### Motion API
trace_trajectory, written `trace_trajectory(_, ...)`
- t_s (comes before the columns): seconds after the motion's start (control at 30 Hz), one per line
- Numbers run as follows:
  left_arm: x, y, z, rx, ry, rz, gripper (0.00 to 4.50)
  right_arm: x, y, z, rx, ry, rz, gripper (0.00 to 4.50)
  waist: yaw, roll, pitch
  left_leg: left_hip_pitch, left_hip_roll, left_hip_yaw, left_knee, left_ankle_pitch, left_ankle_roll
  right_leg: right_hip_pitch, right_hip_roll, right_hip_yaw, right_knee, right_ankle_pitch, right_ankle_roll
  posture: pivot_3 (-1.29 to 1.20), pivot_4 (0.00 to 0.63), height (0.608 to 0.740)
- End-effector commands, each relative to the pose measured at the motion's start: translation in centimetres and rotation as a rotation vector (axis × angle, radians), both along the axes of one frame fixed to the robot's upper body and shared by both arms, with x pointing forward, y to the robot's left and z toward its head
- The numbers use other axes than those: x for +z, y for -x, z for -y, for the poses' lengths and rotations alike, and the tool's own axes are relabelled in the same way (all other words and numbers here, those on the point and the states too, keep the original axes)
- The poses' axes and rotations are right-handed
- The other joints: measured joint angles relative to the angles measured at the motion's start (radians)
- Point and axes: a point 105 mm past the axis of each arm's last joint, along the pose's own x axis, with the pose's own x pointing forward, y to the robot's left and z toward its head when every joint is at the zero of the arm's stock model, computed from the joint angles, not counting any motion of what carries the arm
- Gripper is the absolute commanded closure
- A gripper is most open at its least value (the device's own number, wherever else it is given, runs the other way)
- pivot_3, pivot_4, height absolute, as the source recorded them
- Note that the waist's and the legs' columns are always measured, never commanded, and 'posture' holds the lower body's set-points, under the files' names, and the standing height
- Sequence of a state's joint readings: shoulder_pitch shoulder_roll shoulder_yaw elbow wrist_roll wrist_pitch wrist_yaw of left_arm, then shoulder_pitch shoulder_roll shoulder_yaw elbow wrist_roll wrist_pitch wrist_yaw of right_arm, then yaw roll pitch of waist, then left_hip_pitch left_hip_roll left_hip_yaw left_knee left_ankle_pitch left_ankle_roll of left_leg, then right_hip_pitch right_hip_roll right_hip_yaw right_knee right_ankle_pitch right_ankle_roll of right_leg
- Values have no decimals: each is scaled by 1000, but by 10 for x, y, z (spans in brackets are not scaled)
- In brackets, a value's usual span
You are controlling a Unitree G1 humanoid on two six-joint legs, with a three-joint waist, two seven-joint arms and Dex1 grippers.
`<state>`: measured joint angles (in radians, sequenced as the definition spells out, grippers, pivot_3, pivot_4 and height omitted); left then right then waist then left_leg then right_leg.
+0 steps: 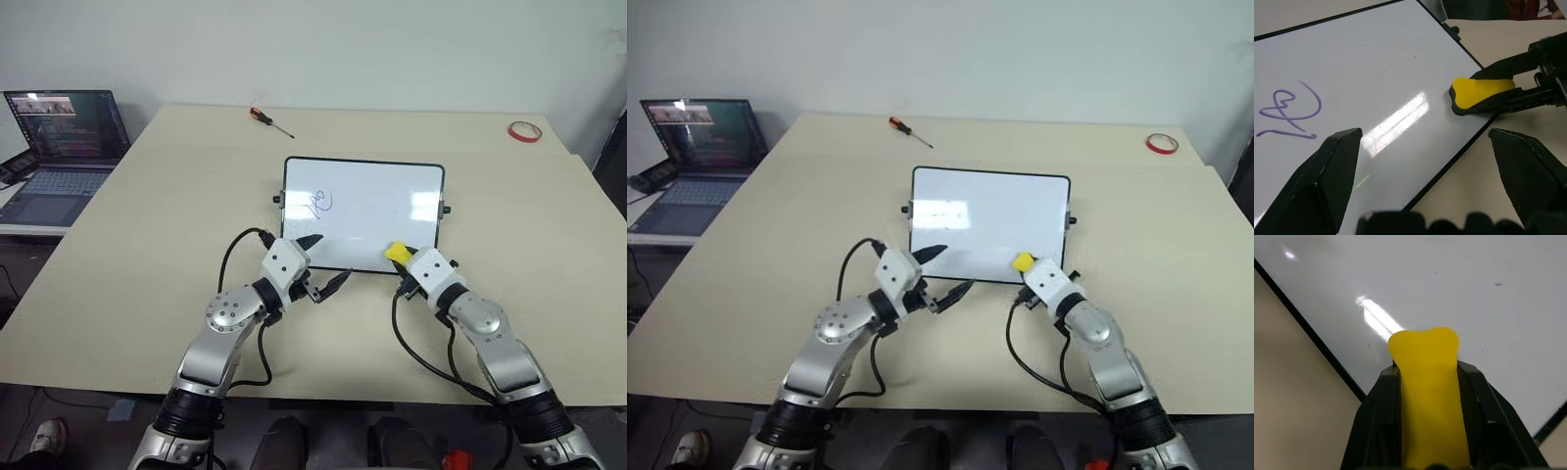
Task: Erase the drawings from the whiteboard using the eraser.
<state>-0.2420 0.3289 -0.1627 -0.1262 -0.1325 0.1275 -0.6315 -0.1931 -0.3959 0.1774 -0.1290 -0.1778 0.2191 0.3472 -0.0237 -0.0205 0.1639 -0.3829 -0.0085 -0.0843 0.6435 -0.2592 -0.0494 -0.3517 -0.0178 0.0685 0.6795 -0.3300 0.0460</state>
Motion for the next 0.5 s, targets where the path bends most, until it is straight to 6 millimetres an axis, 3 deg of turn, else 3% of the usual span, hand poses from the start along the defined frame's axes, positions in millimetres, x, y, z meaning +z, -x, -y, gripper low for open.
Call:
trace_trajectory(0.03,11,3,5,-29,9,46,0,-7,4,27,-90,24,-42,3297,-1,0,0,0,0,0,0,0,0,0,0,0,0,0,0,0,150,740)
trace_trajectory(0.17,11,3,4,-24,8,45,0,0,12,28,-85,-6,-33,3297,-3,0,0,0,0,0,0,0,0,0,0,0,0,0,0,0,150,740)
trace_trajectory(0.33,13,5,-1,-3,13,51,0,42,26,7,7,-206,48,3297,-7,0,3,-1,1,0,-1,0,0,-2,0,0,0,0,0,0,150,740)
trace_trajectory(0.4,15,6,-7,29,26,55,0,55,33,2,38,-259,72,3297,-10,1,4,-2,1,1,-1,0,0,-2,0,0,0,0,0,0,150,740)
trace_trajectory(0.5,18,11,-24,112,46,74,0,56,44,3,50,-262,49,3297,-8,1,4,-2,1,0,-3,0,0,-3,0,1,-2,-1,0,0,150,740)
